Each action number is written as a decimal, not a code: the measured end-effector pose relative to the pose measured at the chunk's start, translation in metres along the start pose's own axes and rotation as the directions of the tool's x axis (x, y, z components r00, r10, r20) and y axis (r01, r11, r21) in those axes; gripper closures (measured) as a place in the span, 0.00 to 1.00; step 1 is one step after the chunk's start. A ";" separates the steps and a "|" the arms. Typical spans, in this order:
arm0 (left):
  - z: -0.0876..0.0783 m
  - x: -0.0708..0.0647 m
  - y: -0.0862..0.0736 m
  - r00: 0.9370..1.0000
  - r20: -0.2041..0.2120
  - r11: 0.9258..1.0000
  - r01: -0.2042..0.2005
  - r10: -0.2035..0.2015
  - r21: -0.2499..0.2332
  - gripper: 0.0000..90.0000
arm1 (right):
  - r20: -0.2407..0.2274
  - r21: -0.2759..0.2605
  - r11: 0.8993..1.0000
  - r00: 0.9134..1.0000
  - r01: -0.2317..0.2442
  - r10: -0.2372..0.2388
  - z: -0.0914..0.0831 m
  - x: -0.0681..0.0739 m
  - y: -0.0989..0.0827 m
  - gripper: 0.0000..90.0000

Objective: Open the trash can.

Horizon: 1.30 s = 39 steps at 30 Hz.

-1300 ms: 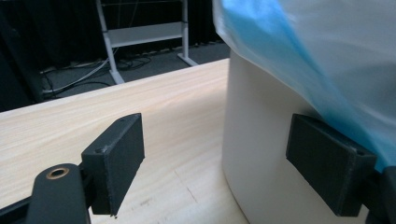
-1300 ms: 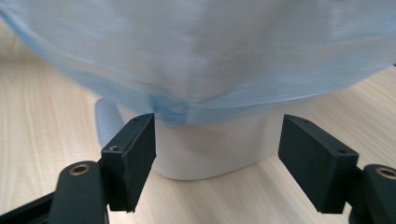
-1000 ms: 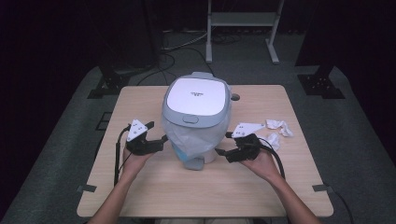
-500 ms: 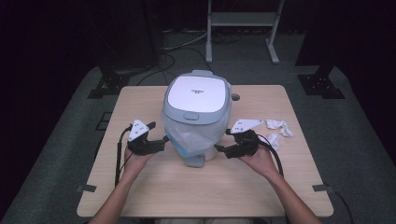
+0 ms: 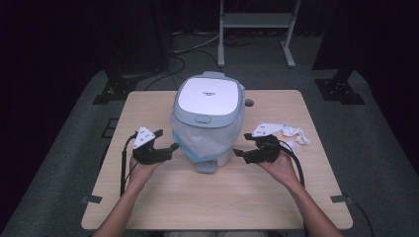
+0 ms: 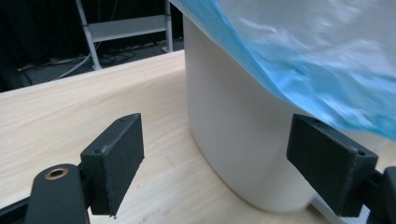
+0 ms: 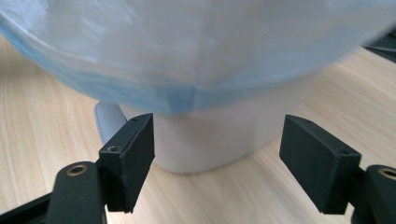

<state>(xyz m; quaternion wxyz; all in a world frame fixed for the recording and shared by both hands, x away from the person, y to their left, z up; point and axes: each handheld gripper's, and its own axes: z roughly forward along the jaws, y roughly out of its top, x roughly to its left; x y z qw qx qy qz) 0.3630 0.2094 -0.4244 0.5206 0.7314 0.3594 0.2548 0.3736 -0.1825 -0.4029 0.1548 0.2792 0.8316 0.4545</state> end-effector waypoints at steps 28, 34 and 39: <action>-0.011 -0.060 -0.015 0.983 0.180 0.997 -0.056 0.046 0.048 0.19 | 0.082 -0.035 0.991 0.988 -0.127 0.129 -0.059 -0.022 -0.048 0.27; -0.006 -0.070 -0.016 0.980 0.190 0.995 -0.074 0.060 0.072 0.19 | 0.093 -0.036 0.991 0.987 -0.129 0.132 -0.065 -0.023 -0.054 0.27; -0.002 -0.077 -0.017 0.976 0.204 0.992 -0.091 0.073 0.082 0.19 | 0.098 -0.036 0.991 0.986 -0.132 0.135 -0.069 -0.024 -0.058 0.27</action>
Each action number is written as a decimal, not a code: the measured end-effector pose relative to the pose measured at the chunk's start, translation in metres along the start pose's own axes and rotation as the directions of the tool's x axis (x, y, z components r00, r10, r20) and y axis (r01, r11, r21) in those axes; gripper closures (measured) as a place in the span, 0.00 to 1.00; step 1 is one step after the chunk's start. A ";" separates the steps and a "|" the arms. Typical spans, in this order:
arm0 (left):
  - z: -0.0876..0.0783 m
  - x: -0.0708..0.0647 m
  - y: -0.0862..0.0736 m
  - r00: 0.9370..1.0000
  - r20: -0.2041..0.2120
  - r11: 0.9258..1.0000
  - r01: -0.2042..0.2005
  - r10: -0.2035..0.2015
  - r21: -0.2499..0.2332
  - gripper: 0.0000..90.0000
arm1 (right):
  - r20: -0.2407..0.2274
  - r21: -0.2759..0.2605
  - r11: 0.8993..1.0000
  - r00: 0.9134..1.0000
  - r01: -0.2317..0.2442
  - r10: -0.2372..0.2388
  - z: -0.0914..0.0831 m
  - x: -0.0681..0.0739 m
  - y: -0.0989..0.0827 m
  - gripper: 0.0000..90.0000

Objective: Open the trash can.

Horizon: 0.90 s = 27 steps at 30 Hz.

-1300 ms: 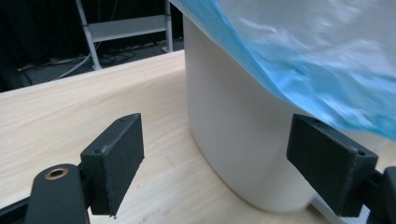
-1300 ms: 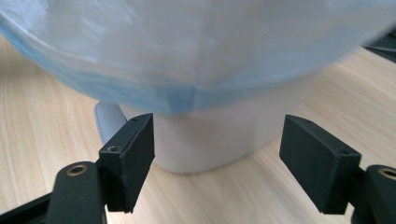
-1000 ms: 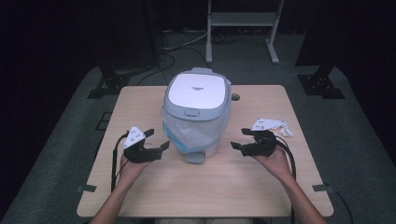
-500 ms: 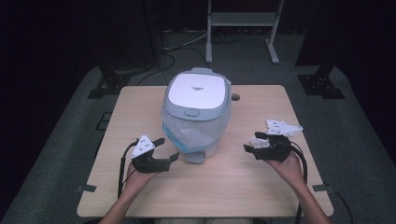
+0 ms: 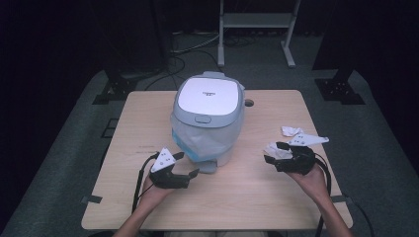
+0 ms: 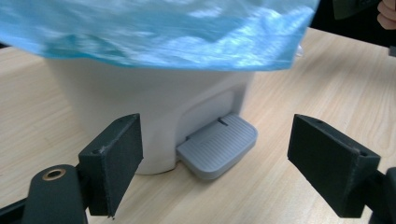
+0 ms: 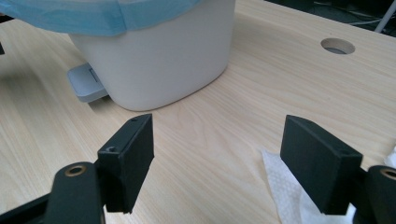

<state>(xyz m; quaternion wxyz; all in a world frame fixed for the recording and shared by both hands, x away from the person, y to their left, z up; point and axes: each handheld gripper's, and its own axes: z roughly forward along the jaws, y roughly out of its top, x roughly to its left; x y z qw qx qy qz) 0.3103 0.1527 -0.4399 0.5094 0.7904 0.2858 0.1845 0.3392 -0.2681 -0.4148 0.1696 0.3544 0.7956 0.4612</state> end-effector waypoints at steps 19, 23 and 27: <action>0.034 -0.015 0.001 0.998 0.060 0.997 -0.031 0.027 0.069 0.55 | 0.010 0.007 1.000 1.000 -0.019 0.019 -0.005 -0.006 -0.007 0.27; 0.042 -0.018 0.001 0.998 0.056 0.995 -0.047 0.042 0.090 0.66 | 0.009 0.010 1.000 1.000 -0.018 0.018 -0.005 -0.006 -0.007 0.27; 0.049 -0.017 0.001 0.999 0.032 0.992 -0.044 0.040 0.117 0.74 | 0.009 0.007 1.000 1.000 -0.019 0.019 -0.006 -0.006 -0.007 0.27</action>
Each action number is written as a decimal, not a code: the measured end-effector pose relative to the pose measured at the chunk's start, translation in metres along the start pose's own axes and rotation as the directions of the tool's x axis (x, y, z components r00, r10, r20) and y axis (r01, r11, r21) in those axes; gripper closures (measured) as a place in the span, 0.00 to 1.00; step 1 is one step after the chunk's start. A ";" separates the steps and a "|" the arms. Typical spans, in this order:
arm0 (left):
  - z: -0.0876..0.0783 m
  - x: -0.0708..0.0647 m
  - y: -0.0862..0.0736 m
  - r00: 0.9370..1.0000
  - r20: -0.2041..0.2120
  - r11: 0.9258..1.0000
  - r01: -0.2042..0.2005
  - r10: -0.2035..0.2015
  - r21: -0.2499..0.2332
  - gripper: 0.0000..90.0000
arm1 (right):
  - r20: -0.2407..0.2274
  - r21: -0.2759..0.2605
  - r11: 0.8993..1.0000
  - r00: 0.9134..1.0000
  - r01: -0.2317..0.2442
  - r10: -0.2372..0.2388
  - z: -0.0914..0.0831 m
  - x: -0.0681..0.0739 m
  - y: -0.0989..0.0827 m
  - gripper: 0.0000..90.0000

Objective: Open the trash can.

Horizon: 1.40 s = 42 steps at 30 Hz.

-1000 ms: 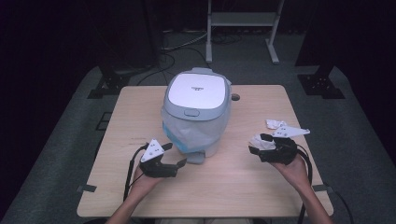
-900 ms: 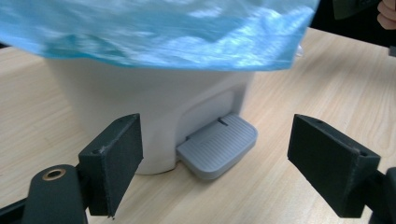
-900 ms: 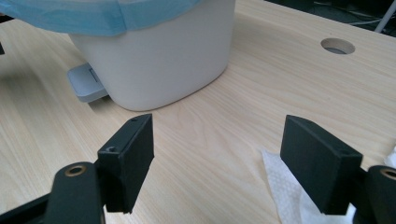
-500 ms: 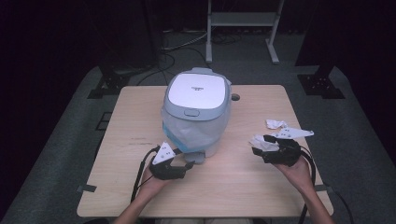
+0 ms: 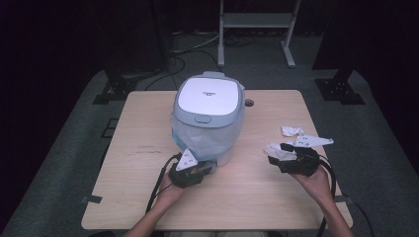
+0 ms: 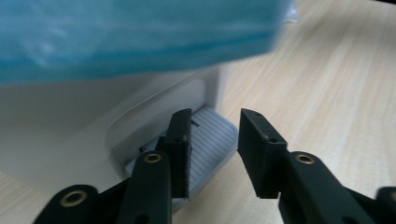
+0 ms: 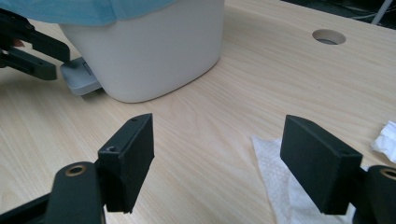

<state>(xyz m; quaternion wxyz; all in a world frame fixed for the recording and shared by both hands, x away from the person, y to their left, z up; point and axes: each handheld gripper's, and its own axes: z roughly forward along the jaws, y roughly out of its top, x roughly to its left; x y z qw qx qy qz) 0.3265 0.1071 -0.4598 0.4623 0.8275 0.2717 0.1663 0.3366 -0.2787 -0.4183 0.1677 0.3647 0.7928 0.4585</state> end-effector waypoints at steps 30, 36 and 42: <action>0.010 -0.005 -0.006 0.982 -0.142 0.993 0.120 -0.121 -0.022 0.73 | 0.011 -0.012 1.000 1.000 -0.005 0.005 -0.001 -0.001 -0.004 0.28; 0.011 -0.009 -0.006 0.974 -0.177 0.990 0.142 -0.144 -0.028 0.71 | 0.002 -0.010 1.000 1.000 0.008 -0.008 0.002 0.002 -0.004 0.27; 0.011 -0.012 -0.007 0.967 -0.201 0.987 0.153 -0.158 -0.040 0.71 | -0.006 -0.006 1.000 1.000 0.015 -0.015 0.004 0.005 -0.003 0.27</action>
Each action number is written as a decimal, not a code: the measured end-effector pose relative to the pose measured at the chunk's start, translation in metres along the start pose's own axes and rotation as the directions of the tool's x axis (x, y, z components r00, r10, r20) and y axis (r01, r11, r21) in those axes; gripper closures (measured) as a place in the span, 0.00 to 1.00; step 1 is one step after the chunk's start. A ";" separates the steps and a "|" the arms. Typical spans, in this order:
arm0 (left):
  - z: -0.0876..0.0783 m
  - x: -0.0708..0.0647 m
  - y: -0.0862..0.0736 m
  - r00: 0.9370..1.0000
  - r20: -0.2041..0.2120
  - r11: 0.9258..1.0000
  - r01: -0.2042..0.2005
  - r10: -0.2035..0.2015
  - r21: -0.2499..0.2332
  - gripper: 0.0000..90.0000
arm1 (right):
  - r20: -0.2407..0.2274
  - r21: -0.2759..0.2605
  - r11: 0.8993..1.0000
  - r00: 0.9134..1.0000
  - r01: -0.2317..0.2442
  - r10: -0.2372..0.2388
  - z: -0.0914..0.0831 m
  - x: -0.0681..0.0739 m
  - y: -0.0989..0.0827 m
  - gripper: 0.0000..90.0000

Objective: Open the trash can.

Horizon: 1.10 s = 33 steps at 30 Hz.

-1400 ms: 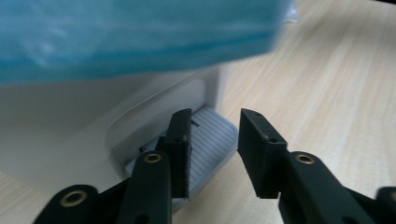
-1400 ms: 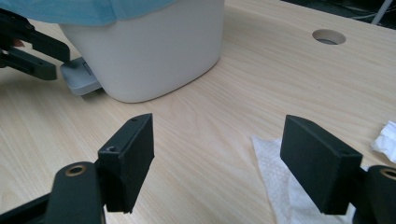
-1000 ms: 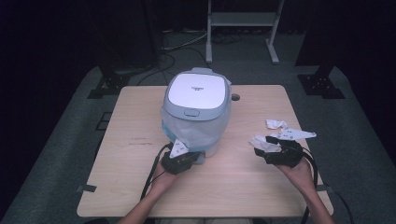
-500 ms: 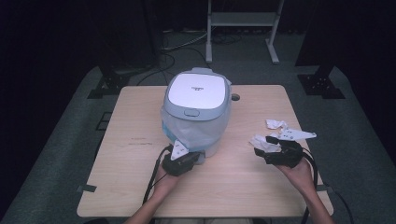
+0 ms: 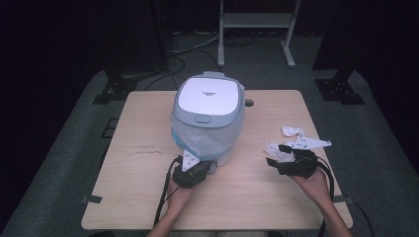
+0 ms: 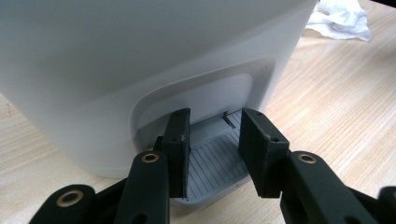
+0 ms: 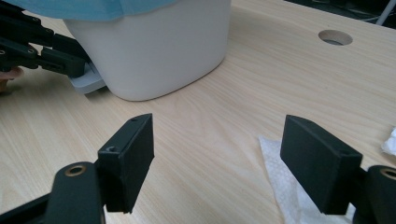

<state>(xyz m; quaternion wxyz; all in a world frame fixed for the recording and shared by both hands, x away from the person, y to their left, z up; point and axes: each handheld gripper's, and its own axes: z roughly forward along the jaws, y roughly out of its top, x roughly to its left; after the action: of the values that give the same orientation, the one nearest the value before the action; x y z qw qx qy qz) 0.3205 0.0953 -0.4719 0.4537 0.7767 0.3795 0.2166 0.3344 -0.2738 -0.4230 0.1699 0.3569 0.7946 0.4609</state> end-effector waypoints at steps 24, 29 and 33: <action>0.005 -0.009 -0.005 0.999 -0.052 1.000 0.012 -0.013 -0.022 0.70 | -0.012 -0.005 1.000 1.000 0.009 -0.009 0.002 0.005 0.002 0.27; 0.005 -0.009 -0.004 0.998 -0.056 1.000 0.002 -0.002 -0.011 0.70 | -0.011 -0.008 1.000 1.000 0.010 -0.010 0.001 0.006 0.002 0.27; 0.007 -0.010 -0.004 0.998 -0.058 1.000 0.000 0.000 0.012 0.70 | -0.011 -0.013 1.000 1.000 0.009 -0.009 0.001 0.005 0.003 0.27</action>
<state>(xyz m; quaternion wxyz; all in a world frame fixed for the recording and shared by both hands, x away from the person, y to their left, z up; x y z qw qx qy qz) 0.3179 0.0852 -0.4787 0.4380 0.7727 0.3937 0.2368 0.3322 -0.2686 -0.4206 0.1700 0.3497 0.7941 0.4670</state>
